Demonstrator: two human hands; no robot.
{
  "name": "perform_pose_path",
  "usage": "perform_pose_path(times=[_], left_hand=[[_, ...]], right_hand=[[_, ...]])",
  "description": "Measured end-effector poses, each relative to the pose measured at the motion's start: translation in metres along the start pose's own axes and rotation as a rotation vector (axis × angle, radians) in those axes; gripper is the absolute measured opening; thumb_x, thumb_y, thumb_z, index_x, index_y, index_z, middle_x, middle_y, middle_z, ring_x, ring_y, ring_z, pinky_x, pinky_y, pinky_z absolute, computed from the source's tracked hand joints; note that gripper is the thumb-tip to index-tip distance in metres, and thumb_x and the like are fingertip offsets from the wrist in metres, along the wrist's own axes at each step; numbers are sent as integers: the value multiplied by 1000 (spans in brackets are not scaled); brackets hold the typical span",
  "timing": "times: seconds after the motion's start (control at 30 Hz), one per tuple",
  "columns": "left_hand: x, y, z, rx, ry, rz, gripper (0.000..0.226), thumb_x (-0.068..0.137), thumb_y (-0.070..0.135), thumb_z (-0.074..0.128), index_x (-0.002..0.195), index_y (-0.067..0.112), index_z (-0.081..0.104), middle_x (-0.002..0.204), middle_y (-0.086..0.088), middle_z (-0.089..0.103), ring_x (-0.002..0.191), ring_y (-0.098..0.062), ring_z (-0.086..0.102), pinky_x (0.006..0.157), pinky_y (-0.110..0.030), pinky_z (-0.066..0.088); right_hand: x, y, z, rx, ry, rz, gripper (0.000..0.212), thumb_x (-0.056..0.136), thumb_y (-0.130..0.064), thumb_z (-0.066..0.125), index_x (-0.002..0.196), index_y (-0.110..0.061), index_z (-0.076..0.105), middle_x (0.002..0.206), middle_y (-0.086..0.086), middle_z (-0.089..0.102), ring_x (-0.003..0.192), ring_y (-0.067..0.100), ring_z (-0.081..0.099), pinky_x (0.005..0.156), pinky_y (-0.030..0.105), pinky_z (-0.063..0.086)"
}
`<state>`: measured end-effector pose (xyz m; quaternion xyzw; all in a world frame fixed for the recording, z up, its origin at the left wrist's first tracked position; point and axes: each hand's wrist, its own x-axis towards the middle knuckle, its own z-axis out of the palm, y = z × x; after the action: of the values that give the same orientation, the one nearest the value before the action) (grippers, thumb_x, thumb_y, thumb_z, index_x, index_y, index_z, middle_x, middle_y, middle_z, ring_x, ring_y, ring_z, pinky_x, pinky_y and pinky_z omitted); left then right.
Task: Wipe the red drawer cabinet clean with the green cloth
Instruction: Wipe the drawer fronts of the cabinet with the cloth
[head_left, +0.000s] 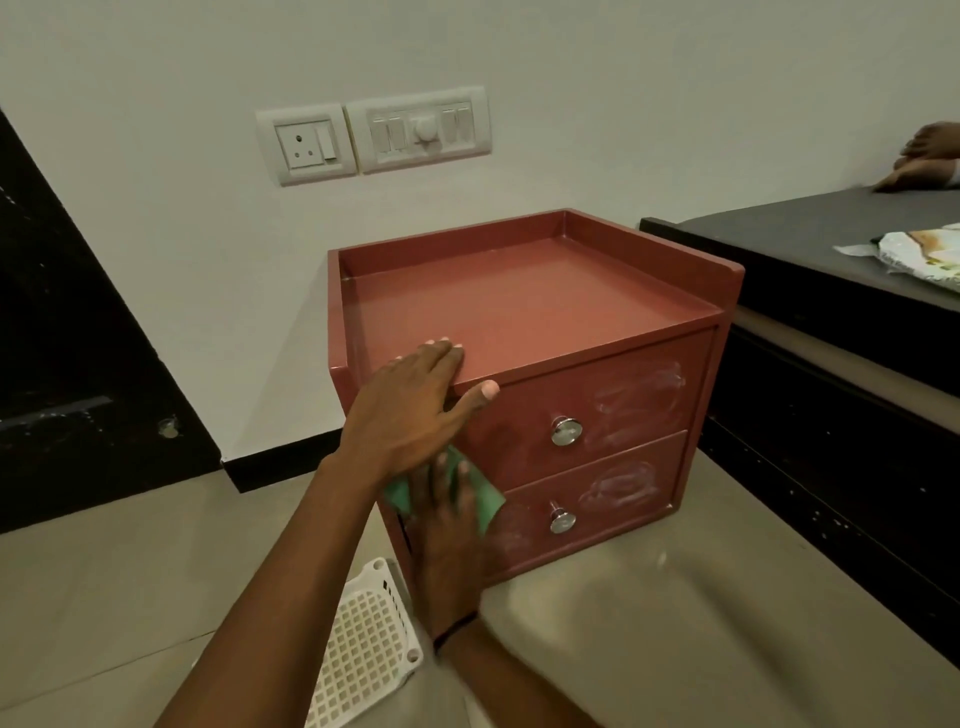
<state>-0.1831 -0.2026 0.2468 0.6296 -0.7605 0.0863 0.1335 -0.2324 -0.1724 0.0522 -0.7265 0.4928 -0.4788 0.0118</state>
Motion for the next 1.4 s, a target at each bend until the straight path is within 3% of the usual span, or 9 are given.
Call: perform_pose_path(times=[0.13,0.3,0.47,0.63,0.9,1.0,1.07,1.2,1.4], left_hand=[[-1,-2,1,33,13,14,91,89,79,6,156,22,28,164,0,27,151,-16,23,120,-41,22],[-3,-3,2,29,9,25,90,90,78,7,157,22,26,164,0,25,151,-15,22,120,-41,21],[-2,-4,2,27,15,17,90,89,78,6,157,22,26,164,0,25,151,-15,22,121,-38,19],[0,-4,5,31,21,21,89,90,77,6,156,21,28,163,-1,28,150,-16,24,120,-40,21],[0,-2,3,33,25,5,91,89,78,3,157,23,27,163,1,28,150,-16,26,119,-41,23],[0,-2,3,39,19,9,92,88,78,2,157,22,28,163,0,28,150,-17,26,120,-42,23],[0,-1,2,36,16,3,94,87,79,0,157,22,28,163,0,28,150,-17,26,120,-42,22],[-2,-1,2,31,14,-5,93,87,78,0,157,22,27,164,0,27,150,-17,25,120,-41,22],[-2,1,1,41,13,-15,93,86,78,0,157,23,27,163,0,28,150,-17,26,119,-40,23]], right_hand=[[-35,-14,19,-39,-174,-17,76,95,-26,49,158,-14,9,166,9,5,152,29,11,111,48,41],[3,18,6,-91,-72,166,76,102,-45,38,157,-9,0,164,15,5,151,33,13,118,45,20],[37,54,-13,-112,80,368,75,103,-48,26,156,-10,-10,165,12,-6,153,28,0,120,48,27],[35,36,-10,12,154,367,58,105,-25,30,157,-9,11,166,10,7,154,27,6,119,48,29],[-2,9,-11,163,40,-8,49,108,-29,16,152,-18,34,160,0,32,149,26,25,104,43,50],[5,14,-40,414,229,193,61,101,0,36,150,-36,36,157,-14,36,146,8,33,112,29,41],[11,20,-62,544,408,437,64,98,-4,40,145,-48,37,151,-24,42,138,1,43,109,21,41],[25,55,-92,532,671,714,49,100,-15,39,145,-32,43,145,0,54,131,18,54,104,47,48],[41,70,-69,173,327,325,53,105,-14,34,156,-24,24,165,-3,15,153,14,13,119,43,30]])
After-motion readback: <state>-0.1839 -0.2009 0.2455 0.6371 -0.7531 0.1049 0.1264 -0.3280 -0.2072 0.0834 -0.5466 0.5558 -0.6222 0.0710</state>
